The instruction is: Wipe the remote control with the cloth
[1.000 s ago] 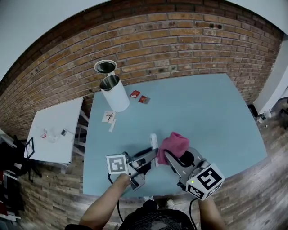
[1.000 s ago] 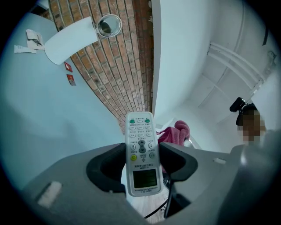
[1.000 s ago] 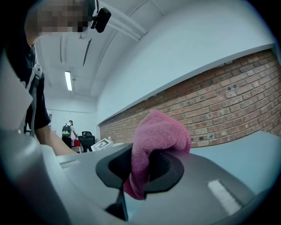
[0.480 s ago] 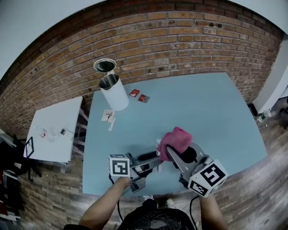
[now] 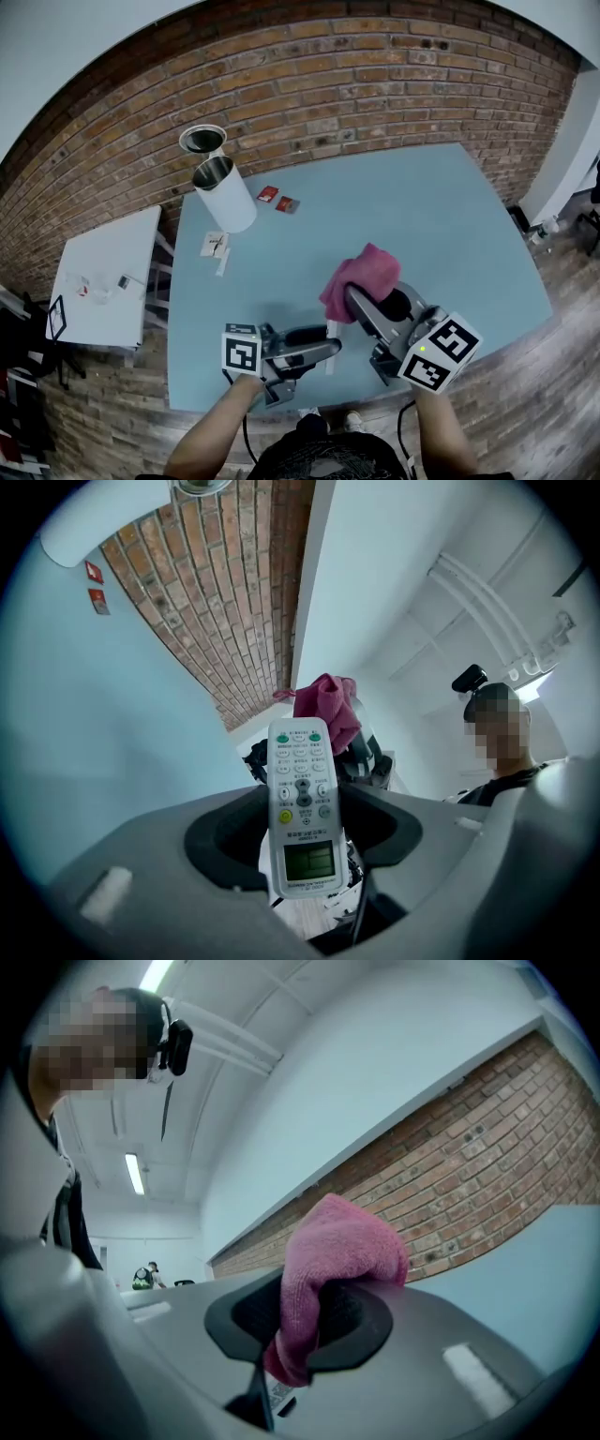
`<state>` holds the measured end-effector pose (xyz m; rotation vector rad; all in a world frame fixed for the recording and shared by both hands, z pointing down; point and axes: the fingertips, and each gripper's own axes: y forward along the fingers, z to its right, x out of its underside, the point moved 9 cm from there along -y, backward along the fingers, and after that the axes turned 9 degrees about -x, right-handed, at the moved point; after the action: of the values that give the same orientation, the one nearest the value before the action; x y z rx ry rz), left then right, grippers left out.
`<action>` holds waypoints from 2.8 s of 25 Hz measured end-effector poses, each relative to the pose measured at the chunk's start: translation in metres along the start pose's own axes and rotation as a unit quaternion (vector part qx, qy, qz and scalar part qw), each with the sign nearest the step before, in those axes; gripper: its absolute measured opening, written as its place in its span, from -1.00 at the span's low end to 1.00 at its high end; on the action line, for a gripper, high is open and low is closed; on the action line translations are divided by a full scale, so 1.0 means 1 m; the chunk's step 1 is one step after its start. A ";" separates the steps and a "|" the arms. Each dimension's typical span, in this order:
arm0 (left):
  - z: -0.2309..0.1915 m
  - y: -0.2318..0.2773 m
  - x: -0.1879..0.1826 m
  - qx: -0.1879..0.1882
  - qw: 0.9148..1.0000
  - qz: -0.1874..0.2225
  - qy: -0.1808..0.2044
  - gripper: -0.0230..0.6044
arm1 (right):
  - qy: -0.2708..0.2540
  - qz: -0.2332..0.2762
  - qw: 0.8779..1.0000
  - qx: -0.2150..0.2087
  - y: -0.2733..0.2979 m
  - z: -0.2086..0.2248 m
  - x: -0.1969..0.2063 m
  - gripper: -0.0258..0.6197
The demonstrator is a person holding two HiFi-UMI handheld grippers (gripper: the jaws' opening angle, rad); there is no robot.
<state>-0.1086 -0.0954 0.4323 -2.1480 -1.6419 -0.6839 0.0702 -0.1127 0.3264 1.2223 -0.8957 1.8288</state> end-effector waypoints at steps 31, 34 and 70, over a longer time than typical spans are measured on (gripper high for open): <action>0.029 -0.019 -0.003 0.160 0.986 0.006 -0.033 -0.15 | 0.116 -0.002 0.993 -0.023 0.014 0.019 0.023 -0.73; 0.026 -0.021 -0.005 0.163 0.985 0.024 -0.043 -0.15 | 0.127 -0.001 0.991 -0.032 0.014 0.017 0.024 -0.73; 0.026 -0.037 -0.045 0.172 0.974 0.140 -0.055 -0.15 | 0.300 0.033 0.948 -0.105 0.004 -0.007 0.075 -0.73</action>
<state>-0.1494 -0.1070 0.3852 -2.1260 -1.3507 -0.1833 0.0437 -0.0937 0.3944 0.4551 -0.7553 1.9354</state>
